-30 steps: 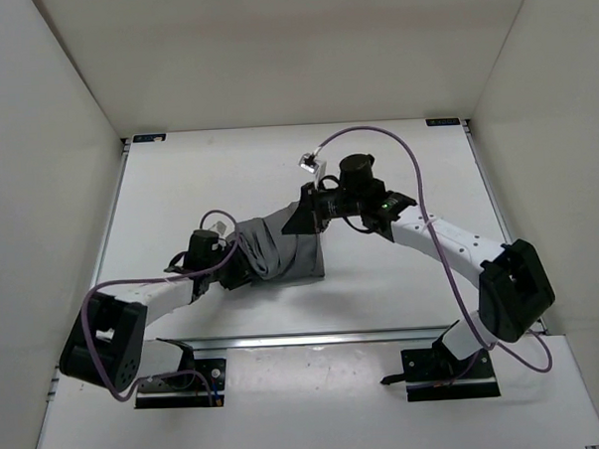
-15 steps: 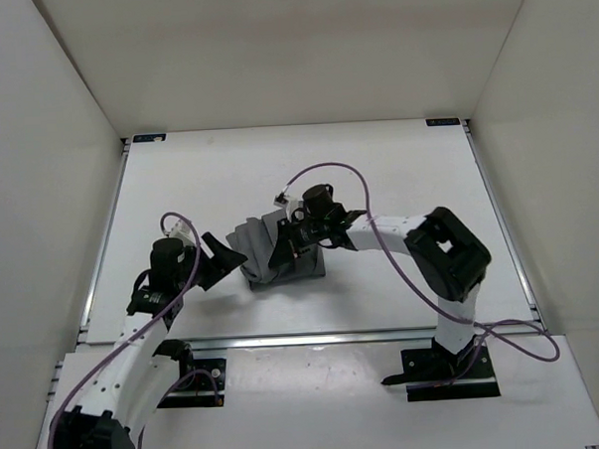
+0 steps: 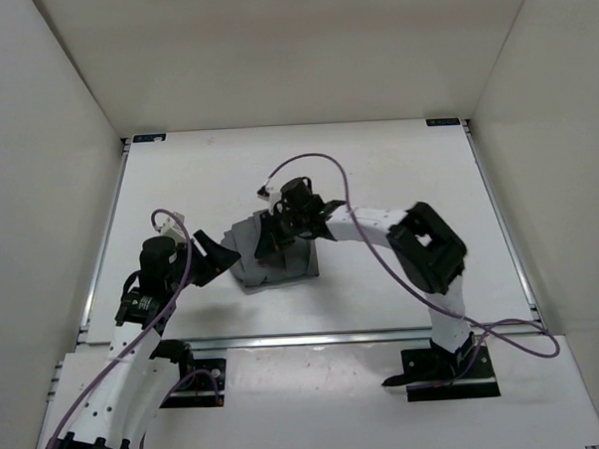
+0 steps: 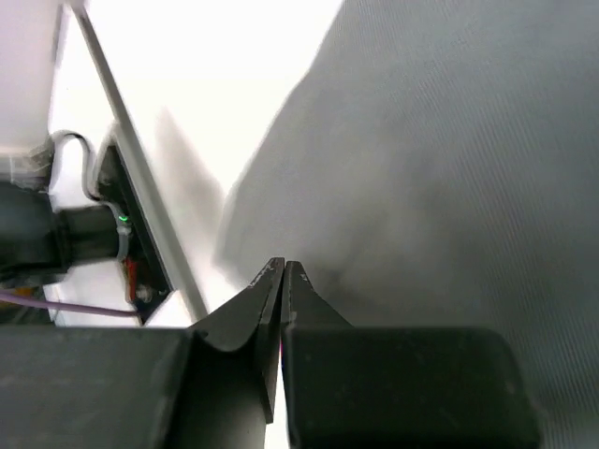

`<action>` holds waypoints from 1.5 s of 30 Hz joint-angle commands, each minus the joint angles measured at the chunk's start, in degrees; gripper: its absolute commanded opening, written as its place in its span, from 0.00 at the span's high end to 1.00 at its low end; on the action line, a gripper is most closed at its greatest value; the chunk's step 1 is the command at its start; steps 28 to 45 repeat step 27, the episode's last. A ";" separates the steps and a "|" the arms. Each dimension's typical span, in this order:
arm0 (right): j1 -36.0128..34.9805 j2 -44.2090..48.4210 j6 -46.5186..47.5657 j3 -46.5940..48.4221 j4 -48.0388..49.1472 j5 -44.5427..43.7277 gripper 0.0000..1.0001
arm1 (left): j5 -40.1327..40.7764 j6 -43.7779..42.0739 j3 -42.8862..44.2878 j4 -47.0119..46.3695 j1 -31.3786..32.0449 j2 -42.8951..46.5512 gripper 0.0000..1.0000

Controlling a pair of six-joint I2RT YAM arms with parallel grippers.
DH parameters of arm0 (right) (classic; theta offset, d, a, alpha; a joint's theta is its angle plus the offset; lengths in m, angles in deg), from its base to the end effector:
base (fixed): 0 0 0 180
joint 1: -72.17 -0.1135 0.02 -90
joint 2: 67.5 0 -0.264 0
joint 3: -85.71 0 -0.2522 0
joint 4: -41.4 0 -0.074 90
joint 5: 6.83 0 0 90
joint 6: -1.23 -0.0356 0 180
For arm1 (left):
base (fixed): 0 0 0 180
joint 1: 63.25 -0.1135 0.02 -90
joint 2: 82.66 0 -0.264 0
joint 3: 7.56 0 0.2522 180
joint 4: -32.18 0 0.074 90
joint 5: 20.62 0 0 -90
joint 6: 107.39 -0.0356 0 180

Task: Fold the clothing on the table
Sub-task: Fold the skirt

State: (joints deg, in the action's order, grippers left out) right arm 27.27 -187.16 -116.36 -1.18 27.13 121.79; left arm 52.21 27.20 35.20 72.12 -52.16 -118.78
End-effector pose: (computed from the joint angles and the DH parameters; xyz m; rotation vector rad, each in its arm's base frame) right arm 0.3054 0.3357 0.1636 -0.7666 2.3927 1.3723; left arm 0.1428 -0.0387 0.2390 -0.4729 2.2073 -0.8673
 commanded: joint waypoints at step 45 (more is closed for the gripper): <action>18.27 27.29 10.20 -18.37 -13.98 -17.60 0.79 | 11.62 -32.99 26.64 34.19 1.92 -22.15 0.02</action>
